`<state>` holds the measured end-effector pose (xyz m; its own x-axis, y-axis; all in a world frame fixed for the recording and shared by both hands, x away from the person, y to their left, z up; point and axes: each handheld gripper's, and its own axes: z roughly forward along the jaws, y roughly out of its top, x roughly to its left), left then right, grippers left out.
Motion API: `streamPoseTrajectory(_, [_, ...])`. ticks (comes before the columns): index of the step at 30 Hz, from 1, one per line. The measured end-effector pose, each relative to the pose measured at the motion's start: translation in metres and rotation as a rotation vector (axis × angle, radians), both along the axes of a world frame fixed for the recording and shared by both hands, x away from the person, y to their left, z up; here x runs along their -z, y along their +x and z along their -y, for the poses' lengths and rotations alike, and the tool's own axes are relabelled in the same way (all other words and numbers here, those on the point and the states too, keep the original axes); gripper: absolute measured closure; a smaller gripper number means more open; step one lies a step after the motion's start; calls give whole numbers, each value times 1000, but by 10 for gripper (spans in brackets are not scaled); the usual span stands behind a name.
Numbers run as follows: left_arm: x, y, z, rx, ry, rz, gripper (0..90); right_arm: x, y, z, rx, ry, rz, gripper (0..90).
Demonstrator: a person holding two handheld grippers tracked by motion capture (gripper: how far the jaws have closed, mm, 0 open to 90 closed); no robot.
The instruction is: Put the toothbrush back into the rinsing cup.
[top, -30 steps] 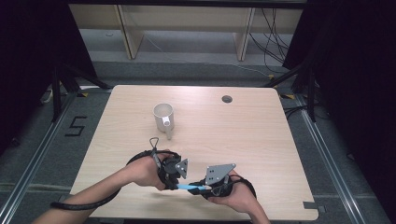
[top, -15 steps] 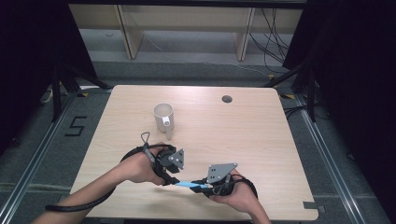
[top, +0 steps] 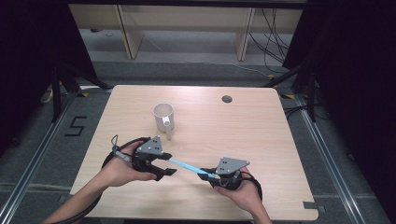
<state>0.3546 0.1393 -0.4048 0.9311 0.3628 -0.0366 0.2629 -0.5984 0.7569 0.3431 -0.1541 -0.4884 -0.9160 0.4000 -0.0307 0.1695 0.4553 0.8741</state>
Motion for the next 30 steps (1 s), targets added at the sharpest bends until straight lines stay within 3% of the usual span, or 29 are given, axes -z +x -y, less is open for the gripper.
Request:
streamPoseTrajectory(1, [1,0,-2,-5,-21,1,441,0,-2,1,34,21,-12,794])
streamPoseTrajectory(3, [4,-3,-7,-35,-64,-10,438,-4,1,4,45,27,26,794])
streamPoseTrajectory(6, [12,-3,-13,-75,-156,22,431,-8,-1,8,122,71,39,794])
streamPoseTrajectory(9, [19,-1,-15,-90,-216,48,407,-14,1,12,166,103,80,794])
streamPoseTrajectory(10, [21,-1,-15,-104,-228,38,398,-16,1,13,178,119,79,794])
streamPoseTrajectory(11, [24,0,-15,-121,-277,29,396,-17,0,13,197,132,98,794])
streamPoseTrajectory(13, [25,1,-15,-146,-311,26,382,-22,0,15,227,161,130,794])
streamPoseTrajectory(14, [25,1,-14,-169,-337,19,380,-24,-2,15,233,170,122,794])
streamPoseTrajectory(15, [25,2,-14,-185,-362,8,376,-26,-1,14,240,199,151,794])
streamPoseTrajectory(17, [25,4,-12,-199,-390,-19,365,-30,-4,13,272,208,136,794])
streamPoseTrajectory(18, [25,6,-11,-203,-417,-22,364,-31,-2,13,271,212,183,794])
streamPoseTrajectory(20, [25,9,-8,-221,-451,-33,364,-33,-3,12,284,221,191,794])
streamPoseTrajectory(22, [24,13,-5,-235,-495,-60,364,-34,-6,9,301,240,169,794])
streamPoseTrajectory(23, [24,17,-3,-226,-513,-52,366,-35,-5,9,308,241,182,794])
streamPoseTrajectory(24, [24,17,-3,-242,-520,-77,368,-35,-6,8,322,256,184,794])
streamPoseTrajectory(26, [23,21,0,-256,-543,-83,369,-34,-5,6,310,279,184,794])
streamPoseTrajectory(29, [21,30,1,-285,-608,-110,374,-36,-3,5,320,278,213,794])
streamPoseTrajectory(30, [21,33,1,-292,-626,-121,376,-37,-5,3,323,277,194,793])
